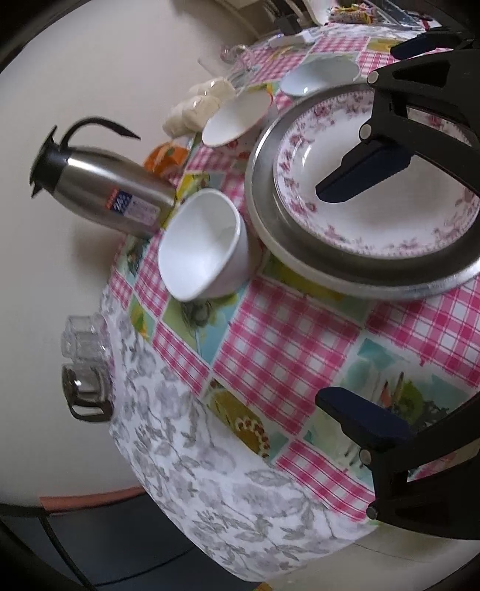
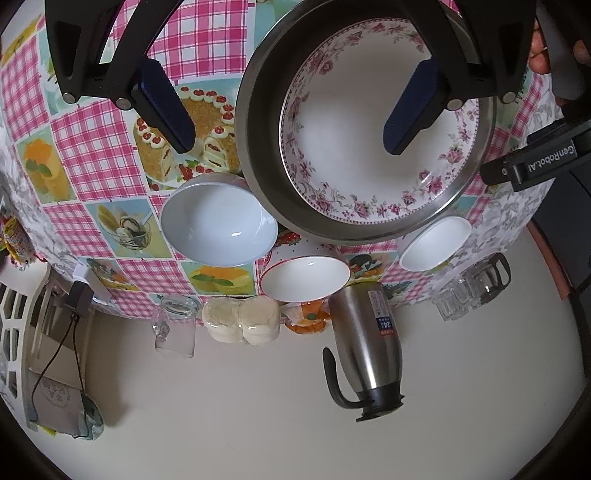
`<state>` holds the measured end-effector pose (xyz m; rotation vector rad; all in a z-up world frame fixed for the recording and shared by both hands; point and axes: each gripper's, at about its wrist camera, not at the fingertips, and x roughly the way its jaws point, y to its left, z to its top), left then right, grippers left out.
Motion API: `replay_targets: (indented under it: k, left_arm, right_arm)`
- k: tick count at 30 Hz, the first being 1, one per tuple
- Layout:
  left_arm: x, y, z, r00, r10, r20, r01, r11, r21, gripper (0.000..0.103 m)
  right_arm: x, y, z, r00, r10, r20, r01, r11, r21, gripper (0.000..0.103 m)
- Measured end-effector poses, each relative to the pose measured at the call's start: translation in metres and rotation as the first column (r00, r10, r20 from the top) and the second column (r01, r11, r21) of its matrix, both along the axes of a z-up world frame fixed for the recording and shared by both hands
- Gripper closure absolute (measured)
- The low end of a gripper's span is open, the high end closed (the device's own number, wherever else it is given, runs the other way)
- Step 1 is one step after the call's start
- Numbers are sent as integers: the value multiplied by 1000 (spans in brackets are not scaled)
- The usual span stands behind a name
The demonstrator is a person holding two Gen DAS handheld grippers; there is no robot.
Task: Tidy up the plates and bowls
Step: 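Move both grippers toward the red-rimmed white bowl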
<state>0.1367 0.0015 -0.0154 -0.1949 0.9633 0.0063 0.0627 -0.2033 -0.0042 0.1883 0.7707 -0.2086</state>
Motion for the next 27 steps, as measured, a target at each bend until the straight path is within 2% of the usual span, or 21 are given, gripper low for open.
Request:
replay_targets:
  k: [13,16,20,27]
  left_arm:
    - [17,-2,9,993,-96,73,99,994,-38,3]
    - [23,-2,20,985,-123,125,130,990,-52,3]
    - [39,-6,34,973,-182,144,193,979,-69,3]
    - [70,-25,63,938,-295,182,304,952,-24,3]
  right_arm:
    - [-6,-17,8,1000,-26,14,26,999,34,0]
    - [-1,-20,11,1000,-21,10,21,999,45,0]
    - [7,-27,22,1000,-20,15,19,999,44,0]
    - [28,-50,53,998,-12,56,10,999,45,0]
